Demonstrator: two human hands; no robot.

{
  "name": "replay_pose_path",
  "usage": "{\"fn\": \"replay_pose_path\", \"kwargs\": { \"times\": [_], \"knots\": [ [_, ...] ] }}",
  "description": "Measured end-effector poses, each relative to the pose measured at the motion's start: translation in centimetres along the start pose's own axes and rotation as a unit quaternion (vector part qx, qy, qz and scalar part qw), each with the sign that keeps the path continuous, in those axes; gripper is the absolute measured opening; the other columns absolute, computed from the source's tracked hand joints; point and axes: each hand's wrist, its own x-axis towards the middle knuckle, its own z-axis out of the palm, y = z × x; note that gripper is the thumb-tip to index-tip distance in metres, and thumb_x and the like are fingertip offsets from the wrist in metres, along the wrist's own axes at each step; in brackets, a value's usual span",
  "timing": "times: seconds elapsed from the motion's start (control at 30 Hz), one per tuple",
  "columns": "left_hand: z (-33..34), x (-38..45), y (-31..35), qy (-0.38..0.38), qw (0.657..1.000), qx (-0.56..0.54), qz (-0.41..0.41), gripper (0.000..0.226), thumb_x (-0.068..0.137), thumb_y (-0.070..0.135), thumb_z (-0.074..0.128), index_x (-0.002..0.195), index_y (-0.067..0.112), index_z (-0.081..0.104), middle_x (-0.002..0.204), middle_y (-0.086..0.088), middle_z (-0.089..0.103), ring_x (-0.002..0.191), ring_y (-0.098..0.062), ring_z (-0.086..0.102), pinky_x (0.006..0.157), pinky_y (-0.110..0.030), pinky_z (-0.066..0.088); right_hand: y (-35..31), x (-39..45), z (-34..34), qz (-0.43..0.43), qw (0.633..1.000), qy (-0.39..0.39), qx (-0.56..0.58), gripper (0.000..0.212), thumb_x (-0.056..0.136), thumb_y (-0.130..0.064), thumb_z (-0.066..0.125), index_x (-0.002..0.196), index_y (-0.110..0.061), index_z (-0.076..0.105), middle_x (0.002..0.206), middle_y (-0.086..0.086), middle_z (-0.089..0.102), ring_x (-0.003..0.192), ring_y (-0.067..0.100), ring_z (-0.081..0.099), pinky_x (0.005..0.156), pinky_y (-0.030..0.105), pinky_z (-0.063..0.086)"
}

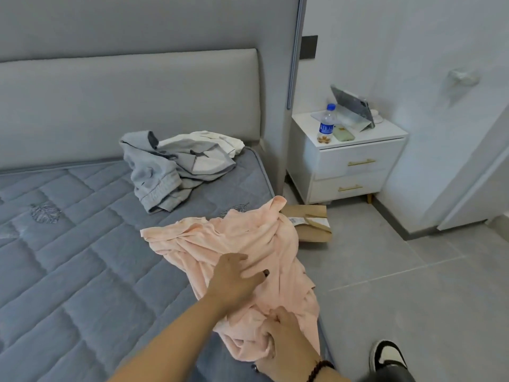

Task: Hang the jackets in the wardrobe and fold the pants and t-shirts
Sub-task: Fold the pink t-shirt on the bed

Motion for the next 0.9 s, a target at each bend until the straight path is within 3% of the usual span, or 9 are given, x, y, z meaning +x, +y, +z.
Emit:
{"fn": "replay_pose_path", "kwargs": {
  "times": [0.1,0.2,0.23,0.3,0.4,0.5,0.6,0.77,0.9],
  "knots": [
    [0.8,-2.5,-1.4,-0.024,0.998,0.053,0.031,0.061,0.078,0.053,0.068,0.130,0.030,0.047,0.125,0.012,0.040,0.117,-0.011,0.048,0.094,-0.022,0.039,0.2,-1.8,-1.5,0.016,0.998,-0.013,0.061,0.030,0.072,-0.025,0.061,0.080,-0.042,0.038,0.094,-0.021,0.039,0.086,-0.006,0.039,0.073,0.011,0.032],
    [1.6,-6.2,-2.9,-0.069,0.992,0.097,0.051,0.017,0.083,0.044,0.060,0.096,0.034,0.060,0.097,0.015,0.062,0.087,-0.006,0.058,0.079,-0.022,0.048,0.2,-3.2,-2.7,0.054,0.995,0.028,0.079,0.030,0.074,-0.018,0.057,0.085,-0.037,0.036,0.088,-0.016,0.049,0.078,0.000,0.048,0.070,0.015,0.041],
    [1.6,-7.2,-3.5,-0.058,0.994,0.080,0.048,0.008,0.085,0.039,0.059,0.084,0.031,0.061,0.084,0.011,0.065,0.077,-0.006,0.057,0.074,-0.021,0.049,0.4,-3.6,-2.9,0.061,0.996,0.024,0.067,0.028,0.074,-0.015,0.054,0.089,-0.034,0.038,0.088,-0.016,0.047,0.076,0.001,0.046,0.069,0.014,0.040],
    [1.4,-9.2,-4.6,-0.001,1.000,0.011,0.023,0.016,0.091,0.031,0.059,0.076,0.024,0.061,0.072,0.006,0.064,0.068,-0.005,0.056,0.065,-0.018,0.044,0.5,-4.6,-3.2,0.065,0.998,-0.002,0.007,0.026,0.078,-0.013,0.052,0.094,-0.031,0.041,0.091,-0.013,0.042,0.075,-0.002,0.041,0.066,0.007,0.035],
    [0.6,-12.4,-5.2,0.147,0.979,-0.130,-0.052,0.014,0.095,0.024,0.057,0.084,0.017,0.062,0.077,0.007,0.064,0.075,-0.007,0.057,0.064,-0.024,0.041,0.7,-5.9,-4.2,0.055,0.998,-0.002,-0.026,0.028,0.079,-0.015,0.057,0.076,-0.041,0.049,0.089,-0.014,0.048,0.075,-0.004,0.046,0.068,0.004,0.037],
    [0.0,-15.5,-6.1,0.244,0.933,-0.233,-0.122,0.014,0.098,0.023,0.052,0.096,0.010,0.057,0.082,0.000,0.060,0.079,-0.020,0.055,0.070,-0.034,0.037,0.3,-7.6,-5.6,0.070,0.997,0.023,-0.020,0.025,0.078,-0.012,0.063,0.066,-0.034,0.057,0.074,-0.015,0.054,0.070,0.000,0.051,0.064,0.011,0.043],
    [-0.4,-17.7,-7.9,0.309,0.903,-0.250,-0.166,0.017,0.099,0.024,0.049,0.101,0.007,0.054,0.094,-0.012,0.059,0.090,-0.026,0.051,0.082,-0.037,0.037,-0.3,-9.6,-6.1,0.060,0.998,0.031,-0.010,0.010,0.084,-0.020,0.064,0.076,-0.023,0.068,0.081,-0.011,0.059,0.077,0.005,0.056,0.067,0.014,0.045],
    [-1.0,-20.8,-11.3,0.366,0.872,-0.252,-0.207,0.043,0.100,0.025,0.042,0.102,-0.016,0.053,0.098,-0.036,0.058,0.098,-0.049,0.055,0.086,-0.052,0.043,-1.8,-13.0,-4.9,0.027,0.998,0.040,-0.042,0.031,0.083,-0.040,0.061,0.065,-0.015,0.063,0.070,-0.003,0.062,0.076,0.010,0.053,0.066,0.022,0.043],
    [-0.4,-23.4,-12.9,0.448,0.803,-0.324,-0.224,0.040,0.102,0.025,0.039,0.096,-0.009,0.061,0.097,-0.025,0.060,0.100,-0.043,0.056,0.084,-0.045,0.042,-3.6,-14.8,-3.6,0.009,0.999,0.027,-0.020,0.029,0.081,-0.030,0.063,0.073,-0.003,0.058,0.079,0.007,0.061,0.071,0.012,0.051,0.062,0.020,0.040]
  ]
}}
